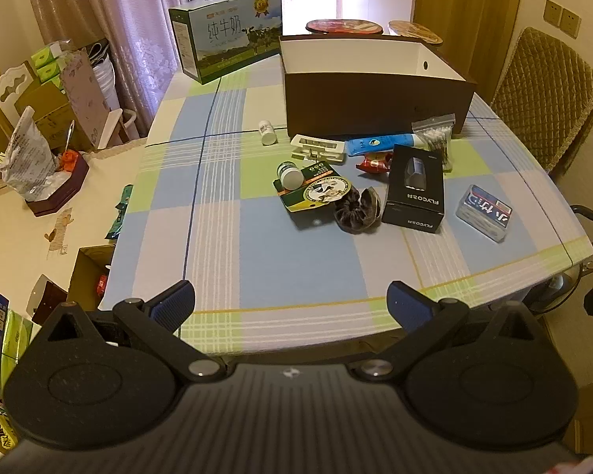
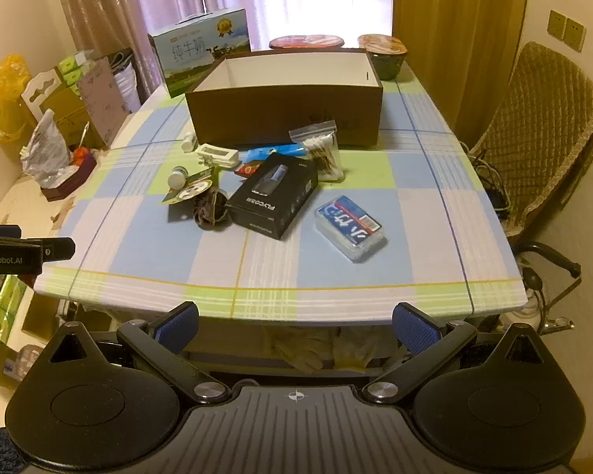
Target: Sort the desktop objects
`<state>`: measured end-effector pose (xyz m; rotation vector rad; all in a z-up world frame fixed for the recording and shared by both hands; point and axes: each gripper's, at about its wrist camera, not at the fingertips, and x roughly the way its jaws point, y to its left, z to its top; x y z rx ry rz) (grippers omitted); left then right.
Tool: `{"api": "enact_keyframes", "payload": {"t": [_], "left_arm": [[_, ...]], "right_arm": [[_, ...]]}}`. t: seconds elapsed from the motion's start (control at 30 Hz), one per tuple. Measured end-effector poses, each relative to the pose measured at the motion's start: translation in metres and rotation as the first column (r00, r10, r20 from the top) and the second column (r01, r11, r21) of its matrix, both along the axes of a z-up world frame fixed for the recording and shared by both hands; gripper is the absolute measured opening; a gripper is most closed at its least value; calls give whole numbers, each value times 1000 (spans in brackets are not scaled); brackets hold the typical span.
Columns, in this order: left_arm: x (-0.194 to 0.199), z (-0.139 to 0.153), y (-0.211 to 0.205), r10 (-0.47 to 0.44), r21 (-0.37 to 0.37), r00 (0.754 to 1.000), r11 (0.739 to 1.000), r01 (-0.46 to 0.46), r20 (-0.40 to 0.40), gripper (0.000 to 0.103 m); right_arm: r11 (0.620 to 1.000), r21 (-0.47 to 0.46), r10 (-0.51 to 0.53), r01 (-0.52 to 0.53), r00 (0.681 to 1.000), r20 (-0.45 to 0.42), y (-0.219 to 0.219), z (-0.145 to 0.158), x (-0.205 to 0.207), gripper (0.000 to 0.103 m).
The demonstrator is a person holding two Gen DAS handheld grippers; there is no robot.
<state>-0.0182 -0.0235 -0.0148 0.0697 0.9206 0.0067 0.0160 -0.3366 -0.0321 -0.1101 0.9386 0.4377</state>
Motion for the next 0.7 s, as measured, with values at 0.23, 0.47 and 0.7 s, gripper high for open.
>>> {"api": "enact_keyframes", "payload": {"t": [0.23,0.47,0.7], "left_arm": [[-1,-1,-4,0,0,1000,1000,0,-3,102],[-2,-1,-6,4,2,1000,1000,-4,-4,102],[-5,0,-11,16,2,1000,1000,-16,-10,102]], "right_arm": [[1000,5,2,-2,1000,1,-3,0,0,101],[999,31,25,-25,1000,13,-7,2,-1,101],[997,58,44,-45,999,20,-12,3,1,101]]}}
